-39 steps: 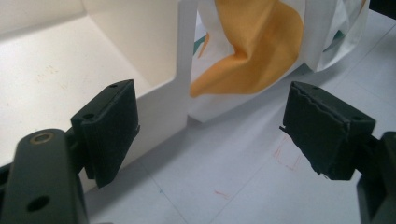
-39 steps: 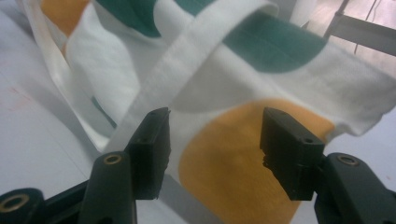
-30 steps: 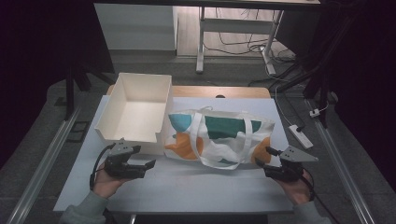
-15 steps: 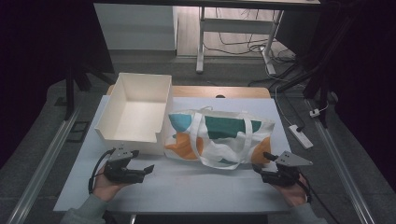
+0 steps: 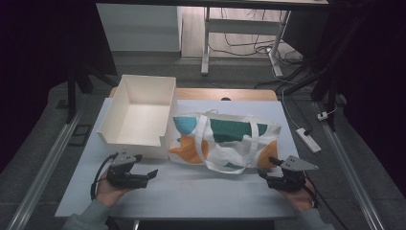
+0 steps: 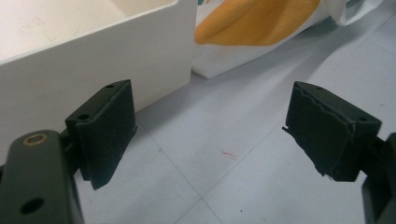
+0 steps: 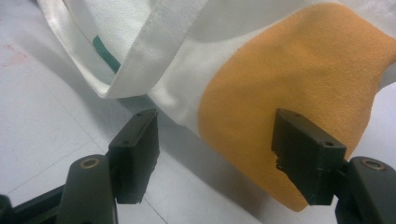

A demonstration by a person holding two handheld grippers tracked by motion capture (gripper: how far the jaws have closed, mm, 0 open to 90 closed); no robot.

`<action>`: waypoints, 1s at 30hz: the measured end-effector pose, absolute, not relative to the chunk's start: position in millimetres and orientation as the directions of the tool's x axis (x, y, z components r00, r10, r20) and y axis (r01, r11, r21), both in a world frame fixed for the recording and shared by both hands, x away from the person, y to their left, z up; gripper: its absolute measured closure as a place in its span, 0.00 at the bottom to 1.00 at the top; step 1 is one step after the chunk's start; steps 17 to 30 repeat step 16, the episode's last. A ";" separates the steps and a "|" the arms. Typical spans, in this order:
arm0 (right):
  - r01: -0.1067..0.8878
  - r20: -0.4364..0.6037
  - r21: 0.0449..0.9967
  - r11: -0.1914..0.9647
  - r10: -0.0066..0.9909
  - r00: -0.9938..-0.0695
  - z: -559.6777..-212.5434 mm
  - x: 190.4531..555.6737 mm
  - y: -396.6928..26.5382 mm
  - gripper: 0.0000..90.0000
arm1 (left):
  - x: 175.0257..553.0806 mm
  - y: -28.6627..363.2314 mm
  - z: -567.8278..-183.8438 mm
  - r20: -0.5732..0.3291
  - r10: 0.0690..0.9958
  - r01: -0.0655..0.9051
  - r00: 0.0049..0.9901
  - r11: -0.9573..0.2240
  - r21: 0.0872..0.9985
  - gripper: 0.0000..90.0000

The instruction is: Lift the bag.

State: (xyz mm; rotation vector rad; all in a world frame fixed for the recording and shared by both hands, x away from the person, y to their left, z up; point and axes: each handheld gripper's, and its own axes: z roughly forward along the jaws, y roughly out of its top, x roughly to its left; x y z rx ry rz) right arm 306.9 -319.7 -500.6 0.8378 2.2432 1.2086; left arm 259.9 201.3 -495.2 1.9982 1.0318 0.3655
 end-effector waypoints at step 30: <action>0.294 -0.107 0.851 0.435 0.692 -0.714 -500.8 306.6 -318.9 0.35 | 260.2 200.5 -495.5 -0.113 0.776 0.534 0.621 -0.313 0.786 0.19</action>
